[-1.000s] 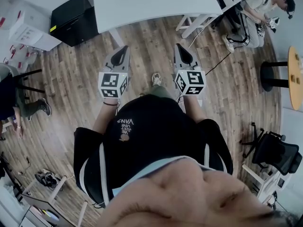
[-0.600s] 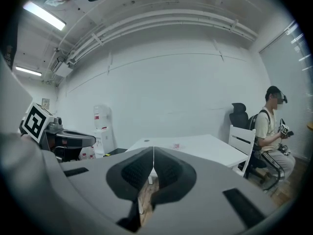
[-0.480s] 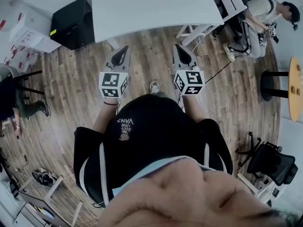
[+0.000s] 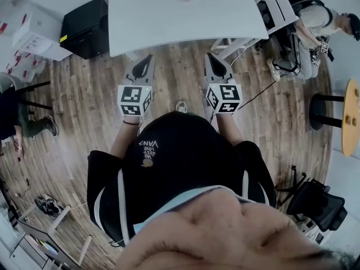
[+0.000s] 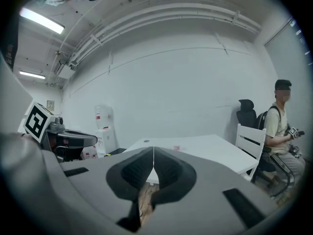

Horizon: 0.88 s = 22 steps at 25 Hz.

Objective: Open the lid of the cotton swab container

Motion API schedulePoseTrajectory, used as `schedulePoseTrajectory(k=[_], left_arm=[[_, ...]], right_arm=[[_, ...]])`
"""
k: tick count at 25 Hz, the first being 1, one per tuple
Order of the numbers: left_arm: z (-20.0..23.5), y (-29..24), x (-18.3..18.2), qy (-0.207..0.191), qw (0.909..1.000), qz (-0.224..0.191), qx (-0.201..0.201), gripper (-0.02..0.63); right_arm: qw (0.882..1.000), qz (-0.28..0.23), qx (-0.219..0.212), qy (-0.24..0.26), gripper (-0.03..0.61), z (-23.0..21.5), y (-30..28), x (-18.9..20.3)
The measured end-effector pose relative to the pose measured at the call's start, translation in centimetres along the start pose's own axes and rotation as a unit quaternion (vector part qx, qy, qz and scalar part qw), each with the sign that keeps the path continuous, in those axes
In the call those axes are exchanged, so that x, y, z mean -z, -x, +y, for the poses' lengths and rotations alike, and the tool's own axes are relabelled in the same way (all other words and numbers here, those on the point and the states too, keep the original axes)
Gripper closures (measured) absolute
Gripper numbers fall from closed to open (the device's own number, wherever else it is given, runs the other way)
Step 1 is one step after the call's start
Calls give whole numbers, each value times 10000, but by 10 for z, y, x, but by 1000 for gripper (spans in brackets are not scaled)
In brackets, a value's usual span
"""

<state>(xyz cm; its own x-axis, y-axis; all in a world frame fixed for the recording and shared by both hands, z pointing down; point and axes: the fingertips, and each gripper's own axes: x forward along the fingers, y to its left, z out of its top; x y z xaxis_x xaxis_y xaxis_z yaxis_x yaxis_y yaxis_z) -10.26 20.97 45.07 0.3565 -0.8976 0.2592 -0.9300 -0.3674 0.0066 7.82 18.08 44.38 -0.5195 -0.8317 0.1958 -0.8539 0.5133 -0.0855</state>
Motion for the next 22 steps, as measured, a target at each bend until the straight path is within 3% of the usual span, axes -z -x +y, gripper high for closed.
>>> schedulePoseTrajectory(k=[10, 22], left_arm=[[-3, -45, -10, 51, 9997, 2, -256, 596], [2, -85, -12, 102, 9992, 213, -313, 596]], right_arm=[[9996, 56, -285, 76, 565, -39, -33, -5], [9991, 228, -340, -84, 566, -70, -64, 0]])
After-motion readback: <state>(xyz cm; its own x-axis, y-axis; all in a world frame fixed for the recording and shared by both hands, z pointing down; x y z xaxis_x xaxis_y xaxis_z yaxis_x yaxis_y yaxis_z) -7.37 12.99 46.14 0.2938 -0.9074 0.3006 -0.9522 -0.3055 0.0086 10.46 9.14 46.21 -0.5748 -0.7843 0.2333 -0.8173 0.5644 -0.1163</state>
